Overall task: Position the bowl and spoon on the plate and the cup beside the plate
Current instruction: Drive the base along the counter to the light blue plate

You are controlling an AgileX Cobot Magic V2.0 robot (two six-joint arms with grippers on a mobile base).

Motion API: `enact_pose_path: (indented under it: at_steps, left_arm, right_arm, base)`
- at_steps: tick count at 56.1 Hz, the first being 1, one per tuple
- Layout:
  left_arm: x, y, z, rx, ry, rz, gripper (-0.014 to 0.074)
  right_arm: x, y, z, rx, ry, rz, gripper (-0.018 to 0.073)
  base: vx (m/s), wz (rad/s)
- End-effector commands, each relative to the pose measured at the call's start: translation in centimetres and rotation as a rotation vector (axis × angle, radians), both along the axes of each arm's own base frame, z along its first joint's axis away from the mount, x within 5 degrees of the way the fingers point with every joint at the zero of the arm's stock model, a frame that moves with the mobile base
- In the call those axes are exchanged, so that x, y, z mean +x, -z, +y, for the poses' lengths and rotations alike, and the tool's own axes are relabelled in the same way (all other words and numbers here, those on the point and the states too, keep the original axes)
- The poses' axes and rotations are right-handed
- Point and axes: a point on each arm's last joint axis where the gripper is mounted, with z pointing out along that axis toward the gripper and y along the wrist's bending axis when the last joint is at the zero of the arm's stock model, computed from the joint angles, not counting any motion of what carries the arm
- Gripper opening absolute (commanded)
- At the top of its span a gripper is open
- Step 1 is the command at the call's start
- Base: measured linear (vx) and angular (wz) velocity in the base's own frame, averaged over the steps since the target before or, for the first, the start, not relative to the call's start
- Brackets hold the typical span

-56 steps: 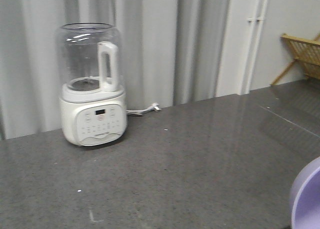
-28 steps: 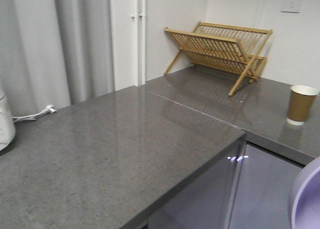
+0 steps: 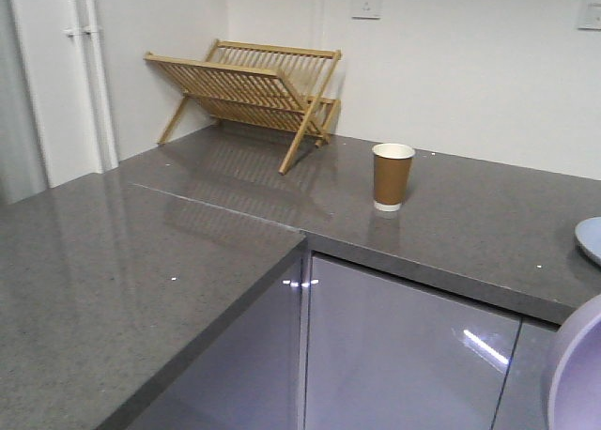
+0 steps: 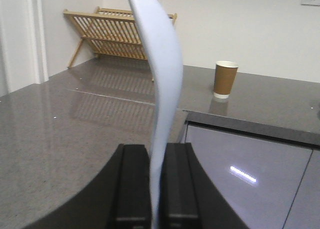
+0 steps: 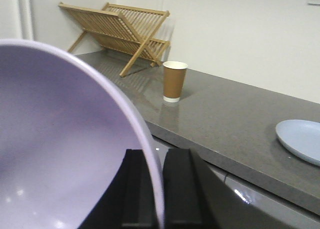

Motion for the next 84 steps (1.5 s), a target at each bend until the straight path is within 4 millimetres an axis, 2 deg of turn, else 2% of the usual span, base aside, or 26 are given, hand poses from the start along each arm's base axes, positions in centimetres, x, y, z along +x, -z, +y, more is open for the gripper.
enact_pose_path:
  at_steps: [1,49,84]
  left_arm:
    - [0.0,-1.49,0.15,-0.038,-0.016,-0.09,-0.0003]
    - [0.0,-1.49,0.15,-0.038,-0.016,-0.09,-0.0003]
    - [0.0,-1.49,0.15,-0.038,-0.016,-0.09,-0.0003]
  right_arm:
    - [0.14,-1.55,-0.22,0.006,0.024,-0.096,-0.0009]
    - [0.14,-1.55,-0.22,0.006,0.024,-0.096,-0.0009]
    - [0.14,-1.55,-0.22,0.006,0.024,-0.096,-0.0009]
  base:
    - [0.08,-0.44]
    - [0.21,-0.5]
    - [0.36,-0.07]
